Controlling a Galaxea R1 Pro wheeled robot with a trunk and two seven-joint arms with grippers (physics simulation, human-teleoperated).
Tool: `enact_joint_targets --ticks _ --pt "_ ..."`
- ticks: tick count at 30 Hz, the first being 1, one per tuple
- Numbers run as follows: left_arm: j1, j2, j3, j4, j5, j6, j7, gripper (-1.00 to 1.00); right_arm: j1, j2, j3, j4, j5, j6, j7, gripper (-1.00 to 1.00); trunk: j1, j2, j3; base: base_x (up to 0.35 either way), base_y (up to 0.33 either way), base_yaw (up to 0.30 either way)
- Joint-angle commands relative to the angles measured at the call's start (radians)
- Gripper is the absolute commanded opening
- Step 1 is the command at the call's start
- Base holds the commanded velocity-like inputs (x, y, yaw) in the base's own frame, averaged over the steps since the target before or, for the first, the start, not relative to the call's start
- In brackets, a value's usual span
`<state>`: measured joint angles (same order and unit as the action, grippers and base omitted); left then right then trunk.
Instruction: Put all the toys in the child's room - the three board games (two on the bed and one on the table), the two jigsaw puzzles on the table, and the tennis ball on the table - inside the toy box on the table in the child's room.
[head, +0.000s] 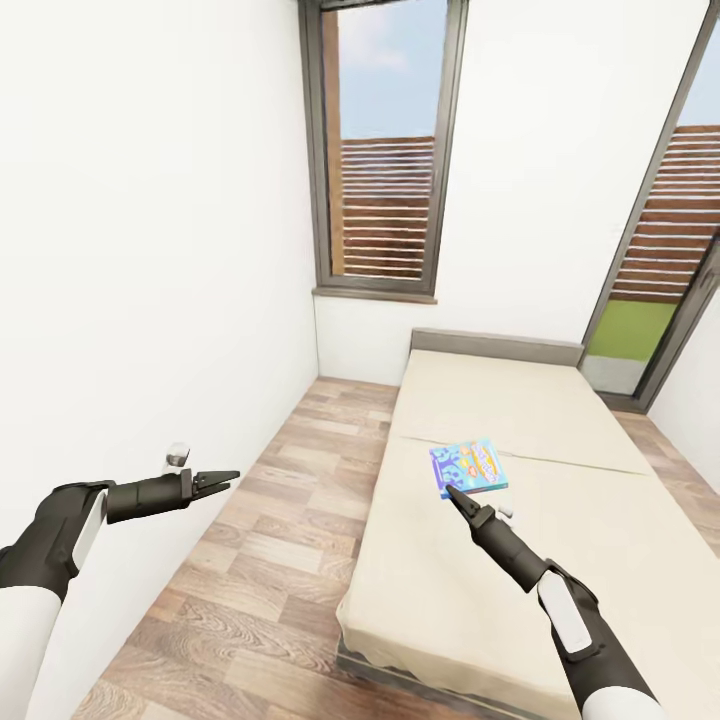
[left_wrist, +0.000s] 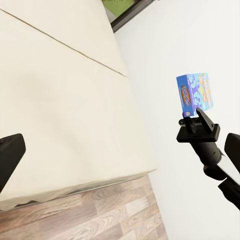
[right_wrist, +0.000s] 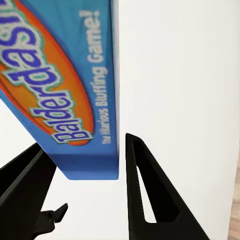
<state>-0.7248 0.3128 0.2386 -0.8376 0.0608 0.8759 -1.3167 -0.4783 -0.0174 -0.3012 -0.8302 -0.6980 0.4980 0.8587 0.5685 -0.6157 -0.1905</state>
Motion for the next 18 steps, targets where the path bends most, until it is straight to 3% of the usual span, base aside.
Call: enact_joint_targets --ticks 1,18 --pt "-0.001 0.000 0.000 0.000 0.002 0.009 -0.002 1.00 -0.001 0.000 -0.001 0.000 -0.005 0.007 0.001 -1.00 0.000 -0.001 0.000 0.000 0.000 0.000" --pt "-0.001 0.005 0.006 0.000 0.008 0.008 -0.010 1.00 -0.001 -0.001 -0.003 0.000 -0.008 0.007 0.005 -1.00 0.000 -0.001 0.028 0.000 0.000 0.000"
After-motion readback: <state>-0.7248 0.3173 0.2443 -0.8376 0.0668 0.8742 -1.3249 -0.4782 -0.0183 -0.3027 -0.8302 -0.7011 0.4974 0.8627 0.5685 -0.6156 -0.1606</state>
